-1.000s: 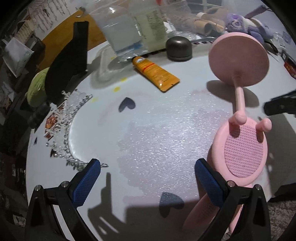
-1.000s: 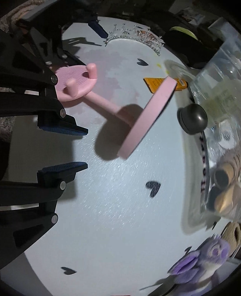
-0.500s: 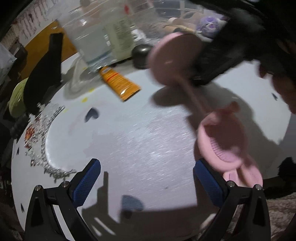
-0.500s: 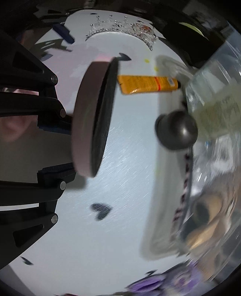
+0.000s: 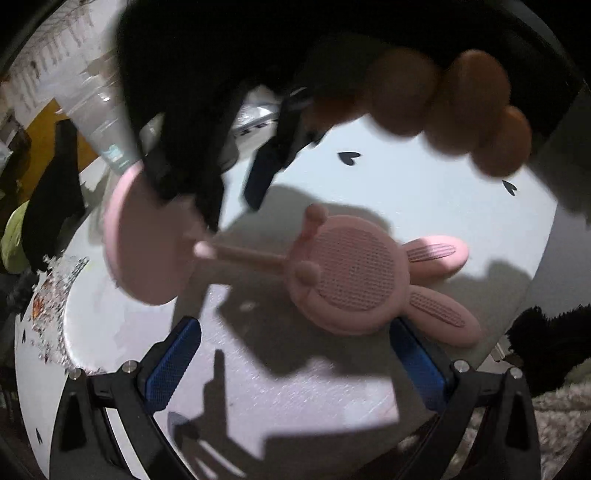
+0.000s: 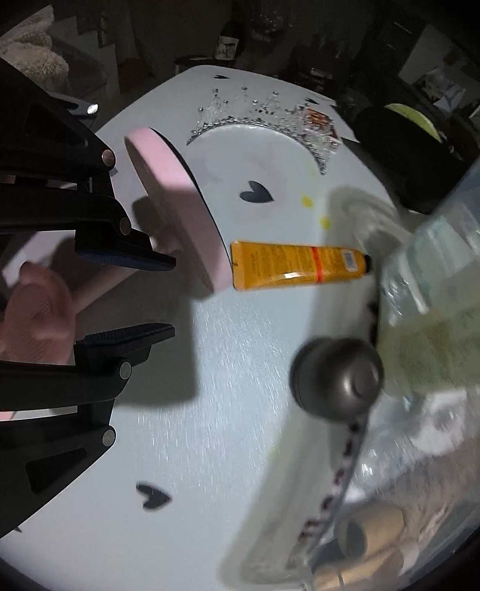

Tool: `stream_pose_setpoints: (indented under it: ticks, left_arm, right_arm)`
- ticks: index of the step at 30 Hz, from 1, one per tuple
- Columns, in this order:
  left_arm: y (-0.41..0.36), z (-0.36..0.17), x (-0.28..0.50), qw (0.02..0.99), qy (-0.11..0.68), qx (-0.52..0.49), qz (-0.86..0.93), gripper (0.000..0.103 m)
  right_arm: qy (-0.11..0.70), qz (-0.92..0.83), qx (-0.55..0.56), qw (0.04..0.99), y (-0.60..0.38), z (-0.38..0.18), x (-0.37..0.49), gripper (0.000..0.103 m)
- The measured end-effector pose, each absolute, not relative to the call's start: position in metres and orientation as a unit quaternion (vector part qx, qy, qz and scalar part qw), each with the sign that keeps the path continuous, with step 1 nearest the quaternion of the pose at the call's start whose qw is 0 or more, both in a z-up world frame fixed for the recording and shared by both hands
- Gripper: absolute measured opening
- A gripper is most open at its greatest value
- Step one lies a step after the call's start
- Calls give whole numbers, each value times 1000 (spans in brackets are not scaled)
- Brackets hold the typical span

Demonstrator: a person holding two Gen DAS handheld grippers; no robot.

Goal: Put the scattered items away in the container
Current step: 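Lift the pink bunny mirror with the right tool toward the left tool, then grasp the mirror disc with the left tool while the right tool releases it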

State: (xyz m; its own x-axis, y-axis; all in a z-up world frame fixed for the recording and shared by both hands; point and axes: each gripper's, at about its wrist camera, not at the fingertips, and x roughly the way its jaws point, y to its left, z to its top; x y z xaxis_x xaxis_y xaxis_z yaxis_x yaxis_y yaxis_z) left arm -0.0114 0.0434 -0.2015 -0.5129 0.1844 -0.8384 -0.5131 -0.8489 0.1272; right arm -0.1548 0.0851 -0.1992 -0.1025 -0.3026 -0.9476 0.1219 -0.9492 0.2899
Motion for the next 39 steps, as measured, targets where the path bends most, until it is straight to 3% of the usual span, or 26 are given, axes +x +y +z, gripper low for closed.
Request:
stream_pose_setpoints:
  ticks: [10, 20, 23, 28, 33, 36, 39]
  left_arm:
    - [-11, -171, -32, 94, 146, -422, 890, 103]
    - [-7, -155, -69, 126, 205, -394, 887, 101]
    - [0, -158, -82, 147, 214, -415, 872, 77]
    - [4, -160, -93, 177, 198, -446, 854, 72]
    - [5, -169, -101, 187, 191, -487, 832, 29]
    - [2, -172, -101, 191, 179, -501, 825, 18]
    - [-3, -173, -101, 194, 154, -515, 820, 16]
  right_arm:
    - [-165, -750, 639, 49, 188, -180, -105, 30]
    - [-291, -711, 638, -38, 238, -201, -22, 30]
    - [-313, -708, 631, -45, 237, -200, -8, 30]
    - [-327, -712, 620, -41, 230, -192, 8, 30]
    - [-300, -713, 633, 43, 197, -187, 10, 30]
    - [-265, -701, 657, 82, 166, -195, 9, 30]
    - [-255, -682, 677, 106, 145, -210, 5, 30]
